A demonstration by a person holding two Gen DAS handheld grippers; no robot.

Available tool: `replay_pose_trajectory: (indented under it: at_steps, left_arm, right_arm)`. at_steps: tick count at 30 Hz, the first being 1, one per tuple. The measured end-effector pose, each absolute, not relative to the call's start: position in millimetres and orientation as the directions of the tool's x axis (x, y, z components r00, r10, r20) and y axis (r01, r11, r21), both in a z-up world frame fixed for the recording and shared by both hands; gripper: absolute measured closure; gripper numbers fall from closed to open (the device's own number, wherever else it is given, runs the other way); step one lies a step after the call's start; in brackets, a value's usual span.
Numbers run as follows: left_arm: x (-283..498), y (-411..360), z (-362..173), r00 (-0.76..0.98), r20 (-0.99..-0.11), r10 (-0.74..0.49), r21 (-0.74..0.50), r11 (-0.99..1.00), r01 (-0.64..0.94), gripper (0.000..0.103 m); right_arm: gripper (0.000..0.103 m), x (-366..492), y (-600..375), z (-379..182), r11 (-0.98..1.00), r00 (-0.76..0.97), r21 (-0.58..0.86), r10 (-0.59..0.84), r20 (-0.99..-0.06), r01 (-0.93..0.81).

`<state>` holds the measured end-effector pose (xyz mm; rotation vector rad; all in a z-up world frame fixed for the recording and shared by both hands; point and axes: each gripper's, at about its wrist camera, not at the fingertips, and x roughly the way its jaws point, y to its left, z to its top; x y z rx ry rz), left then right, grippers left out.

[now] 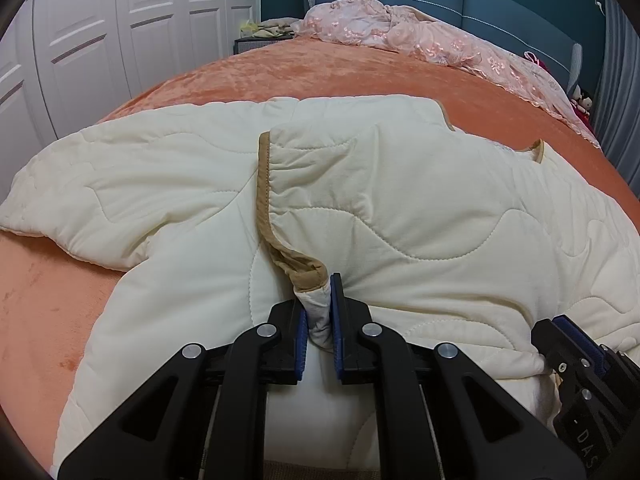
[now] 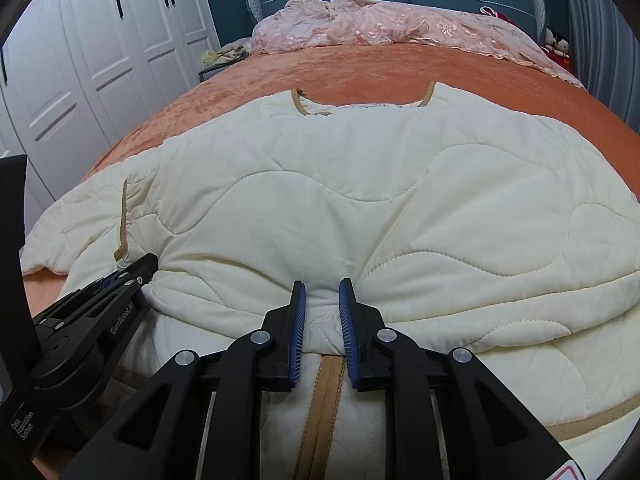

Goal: Fold large clothes

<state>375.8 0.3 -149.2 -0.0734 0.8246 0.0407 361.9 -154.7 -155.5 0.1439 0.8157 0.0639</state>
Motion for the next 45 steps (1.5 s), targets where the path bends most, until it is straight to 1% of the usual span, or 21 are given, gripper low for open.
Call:
replay_pose_trajectory:
  at_steps: [6, 9, 10, 11, 12, 13, 14, 15, 16, 17, 19, 23, 26, 29, 31, 33, 35, 37, 40, 43, 45]
  left_arm:
    - [375.1, 4.0, -147.9, 0.683, -0.730, -0.006, -0.070, 0.995, -0.066, 0.093]
    - [372.7, 15.6, -143.3, 0.682, -0.729, -0.057, -0.146, 0.986, -0.074, 0.088]
    - [370.9, 24.7, -139.4, 0.677, -0.730, -0.093, -0.198, 0.977, -0.079, 0.083]
    - [367.7, 35.0, -134.7, 0.672, -0.729, -0.135, -0.254, 0.964, -0.082, 0.075]
    - [362.3, 48.5, -128.0, 0.672, -0.721, -0.171, -0.304, 0.949, -0.084, 0.070]
    - [355.1, 63.2, -120.3, 0.682, -0.709, -0.179, -0.328, 0.940, -0.095, 0.063]
    - [345.7, 78.9, -112.2, 0.700, -0.696, -0.161, -0.330, 0.937, -0.112, 0.049]
    - [336.7, 98.2, -104.5, 0.718, -0.684, -0.125, -0.317, 0.938, -0.139, 0.044]
    - [329.2, 119.5, -98.8, 0.734, -0.673, -0.091, -0.311, 0.935, -0.170, 0.033]
    - [323.7, 145.5, -94.6, 0.747, -0.662, -0.057, -0.312, 0.928, -0.206, 0.029]
    - [321.6, 199.6, -93.7, 0.738, -0.675, 0.020, -0.309, 0.900, -0.307, 0.029]
    - [333.3, 313.8, -110.0, 0.664, -0.739, 0.118, -0.339, 0.786, -0.517, 0.029]
    - [339.2, 376.7, -118.7, 0.645, -0.750, 0.147, -0.393, 0.685, -0.613, 0.029]
    - [346.4, 409.3, -129.8, 0.632, -0.761, 0.146, -0.430, 0.616, -0.660, 0.029]
    - [355.2, 419.3, -136.8, 0.627, -0.768, 0.129, -0.454, 0.582, -0.675, 0.032]
    - [366.0, 415.6, -132.2, 0.630, -0.764, 0.140, -0.443, 0.597, -0.669, 0.052]
    - [383.1, 402.5, -124.1, 0.624, -0.773, 0.115, -0.420, 0.644, -0.639, 0.092]
    - [393.8, 383.5, -103.7, 0.653, -0.748, 0.115, -0.406, 0.700, -0.588, 0.096]
    - [407.5, 332.8, -57.6, 0.738, -0.670, 0.081, -0.399, 0.799, -0.450, 0.097]
    - [413.5, 258.2, -4.3, 0.817, -0.577, -0.005, -0.377, 0.889, -0.261, 0.097]
    - [413.0, 207.8, 20.8, 0.845, -0.527, -0.093, -0.388, 0.911, -0.142, 0.097]
  right_arm:
    - [0.086, 363.3, -155.5, -160.2, 0.989, 0.698, 0.151, 0.108, -0.708, 0.000]
    - [0.086, 363.7, -153.4, -160.9, 0.991, 0.698, 0.136, 0.097, -0.710, 0.001]
    - [0.086, 364.1, -152.9, -161.2, 0.991, 0.698, 0.133, 0.094, -0.710, 0.001]
    - [0.086, 364.2, -152.2, -161.3, 0.992, 0.698, 0.128, 0.091, -0.710, 0.002]
    - [0.086, 364.1, -151.8, -161.2, 0.992, 0.698, 0.123, 0.087, -0.710, 0.002]
    - [0.086, 363.7, -150.7, -160.8, 0.993, 0.699, 0.121, 0.085, -0.710, 0.002]
    - [0.086, 363.2, -150.2, -160.7, 0.993, 0.700, 0.121, 0.084, -0.709, 0.003]
    - [0.086, 363.2, -150.2, -160.6, 0.993, 0.701, 0.121, 0.084, -0.709, 0.003]
    - [0.086, 363.1, -149.7, -161.0, 0.993, 0.701, 0.120, 0.084, -0.709, 0.003]
    - [0.086, 362.9, -149.9, -161.0, 0.993, 0.701, 0.120, 0.084, -0.708, 0.003]
    - [0.086, 363.1, -149.7, -161.0, 0.993, 0.701, 0.120, 0.083, -0.709, 0.003]
    - [0.086, 363.0, -149.8, -160.6, 0.994, 0.701, 0.111, 0.076, -0.709, 0.004]
    - [0.086, 362.8, -150.4, -160.1, 0.994, 0.702, 0.105, 0.071, -0.709, 0.005]
    - [0.086, 362.4, -150.0, -160.0, 0.994, 0.702, 0.105, 0.071, -0.708, 0.005]
    - [0.086, 362.4, -150.2, -160.1, 0.994, 0.703, 0.106, 0.071, -0.708, 0.005]
    - [0.086, 362.4, -150.6, -160.2, 0.994, 0.703, 0.108, 0.073, -0.708, 0.005]
    - [0.086, 362.2, -150.2, -160.2, 0.994, 0.703, 0.107, 0.072, -0.707, 0.005]
    - [0.086, 362.0, -150.6, -160.1, 0.994, 0.704, 0.110, 0.075, -0.706, 0.005]
    - [0.086, 361.6, -151.5, -159.2, 0.993, 0.707, 0.118, 0.080, -0.703, 0.005]
    - [0.086, 361.4, -152.2, -158.7, 0.992, 0.709, 0.129, 0.088, -0.700, 0.005]
    - [0.086, 361.6, -154.0, -158.1, 0.990, 0.710, 0.138, 0.095, -0.698, 0.004]
